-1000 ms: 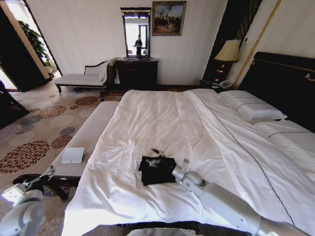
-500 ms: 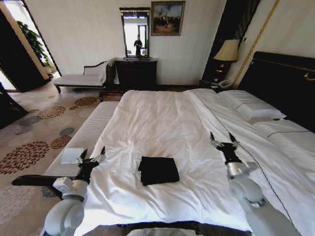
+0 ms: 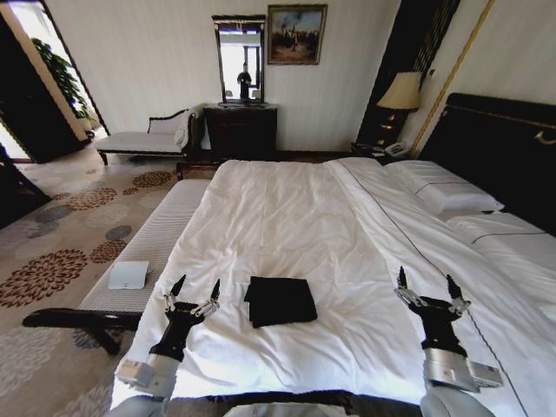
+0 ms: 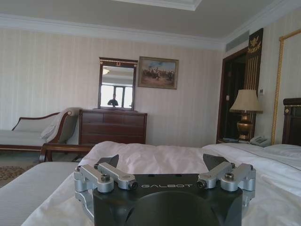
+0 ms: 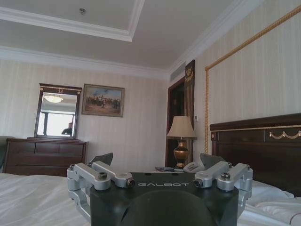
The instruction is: Fold the clothes on the bed.
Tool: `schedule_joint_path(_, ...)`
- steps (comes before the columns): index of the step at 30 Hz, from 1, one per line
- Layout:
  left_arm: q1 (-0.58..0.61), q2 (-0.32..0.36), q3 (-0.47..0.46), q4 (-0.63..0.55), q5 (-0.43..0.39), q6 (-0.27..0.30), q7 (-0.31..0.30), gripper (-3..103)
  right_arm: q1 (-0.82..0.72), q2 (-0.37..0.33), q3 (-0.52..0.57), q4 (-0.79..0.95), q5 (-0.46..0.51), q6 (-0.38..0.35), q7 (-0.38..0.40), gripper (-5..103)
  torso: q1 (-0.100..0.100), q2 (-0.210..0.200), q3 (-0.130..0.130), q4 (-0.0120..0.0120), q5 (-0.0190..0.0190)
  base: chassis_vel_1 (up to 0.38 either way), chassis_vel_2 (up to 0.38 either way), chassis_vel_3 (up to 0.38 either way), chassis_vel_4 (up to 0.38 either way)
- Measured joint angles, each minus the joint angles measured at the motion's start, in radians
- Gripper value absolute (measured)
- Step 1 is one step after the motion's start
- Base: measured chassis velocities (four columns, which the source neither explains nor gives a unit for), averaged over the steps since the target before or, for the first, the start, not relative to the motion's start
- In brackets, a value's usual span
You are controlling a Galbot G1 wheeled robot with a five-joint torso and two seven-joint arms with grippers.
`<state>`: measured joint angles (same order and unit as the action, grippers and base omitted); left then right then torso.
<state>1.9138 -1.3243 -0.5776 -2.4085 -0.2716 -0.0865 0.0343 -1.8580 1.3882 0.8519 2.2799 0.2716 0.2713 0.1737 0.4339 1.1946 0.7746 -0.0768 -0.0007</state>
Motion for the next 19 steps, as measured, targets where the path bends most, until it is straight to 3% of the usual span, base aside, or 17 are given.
schedule_joint_path(19, -0.005, 0.001, -0.005, 0.003, -0.008, 0.006, -0.004, 100, 0.01, -0.007, -0.009, -0.007, 0.009, -0.001, -0.002, 100, 0.0, 0.0, 0.0, -0.0001, 0.0, 0.0, 0.0, 0.0, 0.0)
